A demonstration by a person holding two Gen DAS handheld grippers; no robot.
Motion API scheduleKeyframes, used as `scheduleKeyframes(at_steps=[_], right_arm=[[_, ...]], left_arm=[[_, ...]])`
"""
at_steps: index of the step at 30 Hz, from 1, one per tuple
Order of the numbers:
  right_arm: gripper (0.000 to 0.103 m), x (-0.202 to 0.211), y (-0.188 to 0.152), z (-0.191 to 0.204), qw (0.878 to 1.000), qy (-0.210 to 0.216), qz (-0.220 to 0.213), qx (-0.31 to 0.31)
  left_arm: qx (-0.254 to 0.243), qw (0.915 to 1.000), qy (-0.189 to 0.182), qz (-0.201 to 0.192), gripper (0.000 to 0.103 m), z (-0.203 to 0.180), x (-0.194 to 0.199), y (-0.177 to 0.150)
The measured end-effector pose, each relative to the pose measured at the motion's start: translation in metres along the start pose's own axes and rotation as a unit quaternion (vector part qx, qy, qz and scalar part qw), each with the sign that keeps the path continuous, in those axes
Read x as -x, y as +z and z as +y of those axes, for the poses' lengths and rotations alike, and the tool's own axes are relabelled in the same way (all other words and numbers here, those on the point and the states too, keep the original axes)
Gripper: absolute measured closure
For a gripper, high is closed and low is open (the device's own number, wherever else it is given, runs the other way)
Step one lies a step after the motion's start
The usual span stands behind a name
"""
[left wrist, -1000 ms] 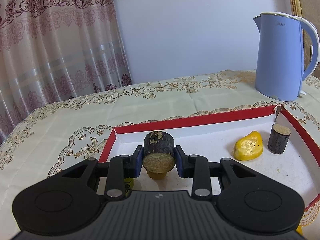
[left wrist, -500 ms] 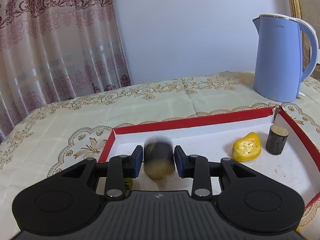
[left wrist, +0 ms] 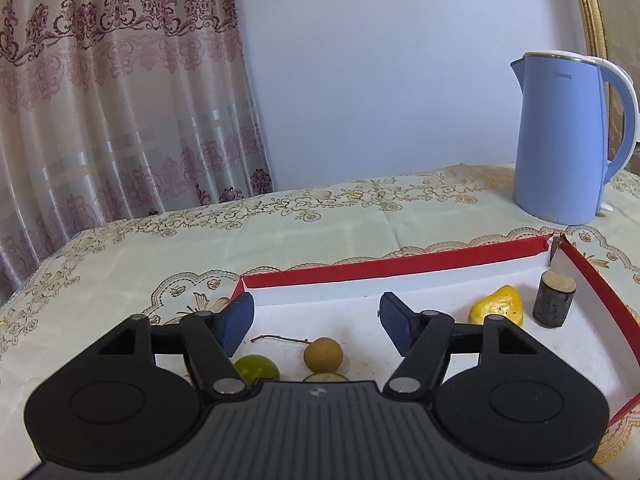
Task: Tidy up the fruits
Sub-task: 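Carry the cucumber chunk into the tray and open the right gripper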
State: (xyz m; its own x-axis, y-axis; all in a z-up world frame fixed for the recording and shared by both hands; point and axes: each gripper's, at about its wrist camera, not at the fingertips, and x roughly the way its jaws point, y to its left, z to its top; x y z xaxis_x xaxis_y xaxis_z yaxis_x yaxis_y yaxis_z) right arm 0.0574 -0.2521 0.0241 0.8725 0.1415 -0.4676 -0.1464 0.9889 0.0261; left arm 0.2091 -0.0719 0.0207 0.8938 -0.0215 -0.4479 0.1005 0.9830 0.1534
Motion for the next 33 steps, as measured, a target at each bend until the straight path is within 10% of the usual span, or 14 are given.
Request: scheduleKeyframes(at_steps=[33], right_arm=[[0.069,-0.120,0.037,-0.039,0.997,-0.043,0.065,-0.024]], left_arm=[[0.004,1.0000,0.006,0.000,0.028,0.003,0.001,0.000]])
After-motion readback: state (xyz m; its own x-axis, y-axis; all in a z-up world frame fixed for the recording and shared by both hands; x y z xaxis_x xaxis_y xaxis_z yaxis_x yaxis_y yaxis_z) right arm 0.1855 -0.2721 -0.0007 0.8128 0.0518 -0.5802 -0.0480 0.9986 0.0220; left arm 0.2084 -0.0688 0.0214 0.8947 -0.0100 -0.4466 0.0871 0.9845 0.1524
